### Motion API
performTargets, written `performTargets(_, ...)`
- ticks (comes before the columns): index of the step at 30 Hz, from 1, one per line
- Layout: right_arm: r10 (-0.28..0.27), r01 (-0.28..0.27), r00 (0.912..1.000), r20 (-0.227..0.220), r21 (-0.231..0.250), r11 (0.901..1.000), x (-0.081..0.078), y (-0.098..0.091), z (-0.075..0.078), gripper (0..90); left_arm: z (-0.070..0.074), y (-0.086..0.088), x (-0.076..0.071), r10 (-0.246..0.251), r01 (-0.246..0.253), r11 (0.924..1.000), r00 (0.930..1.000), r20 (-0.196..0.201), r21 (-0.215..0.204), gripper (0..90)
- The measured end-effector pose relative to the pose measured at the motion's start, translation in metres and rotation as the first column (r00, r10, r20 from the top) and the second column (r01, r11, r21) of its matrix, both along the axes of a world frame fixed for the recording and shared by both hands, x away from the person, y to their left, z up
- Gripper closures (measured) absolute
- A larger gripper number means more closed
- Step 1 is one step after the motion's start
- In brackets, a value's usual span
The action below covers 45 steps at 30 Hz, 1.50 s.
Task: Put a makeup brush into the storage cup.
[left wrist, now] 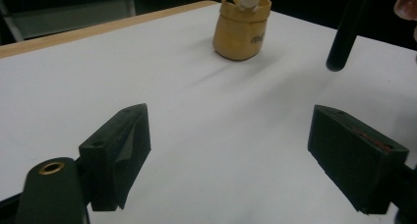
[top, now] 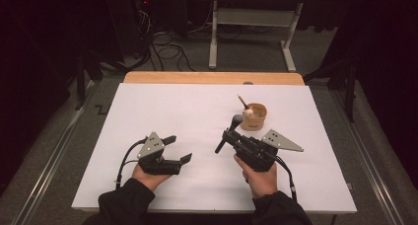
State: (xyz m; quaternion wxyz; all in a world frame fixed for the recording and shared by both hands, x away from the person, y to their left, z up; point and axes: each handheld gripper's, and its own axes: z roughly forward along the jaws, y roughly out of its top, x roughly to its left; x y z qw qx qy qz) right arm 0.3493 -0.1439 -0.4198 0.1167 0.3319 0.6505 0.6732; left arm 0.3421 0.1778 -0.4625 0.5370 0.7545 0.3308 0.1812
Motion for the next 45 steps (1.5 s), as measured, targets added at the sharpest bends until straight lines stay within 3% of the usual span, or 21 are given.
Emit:
performTargets(4,-0.006,0.006,0.9999,0.009,-0.017,0.9998,0.0,-0.001,0.0,79.6,-0.005,0.009,-0.002,0.033,-0.035,0.9988,0.9984,0.046,0.034,16.3)
performTargets(11,-0.024,0.025,0.9994,0.025,-0.047,0.9986,0.001,-0.006,0.0,79.6,-0.01,0.018,0.005,0.031,-0.031,0.9995,0.9995,0.004,0.006,14.8)
performTargets(27,-0.079,0.082,0.9962,0.038,-0.079,0.9936,0.003,-0.025,-0.001,79.5,-0.01,0.017,0.004,0.032,-0.031,0.9993,0.9993,0.018,-0.02,7.4)
performTargets(37,-0.133,0.137,0.99,0.046,-0.09,0.9865,0.007,-0.042,-0.001,79.5,-0.009,0.016,0.005,0.044,-0.044,0.9986,0.9989,0.014,-0.03,0.6)
performTargets(45,-0.169,0.173,0.9845,0.047,-0.102,0.9797,0.01,-0.051,-0.002,79.5,-0.01,0.015,0.005,0.033,-0.033,0.999,0.9994,0.003,-0.028,0.1)
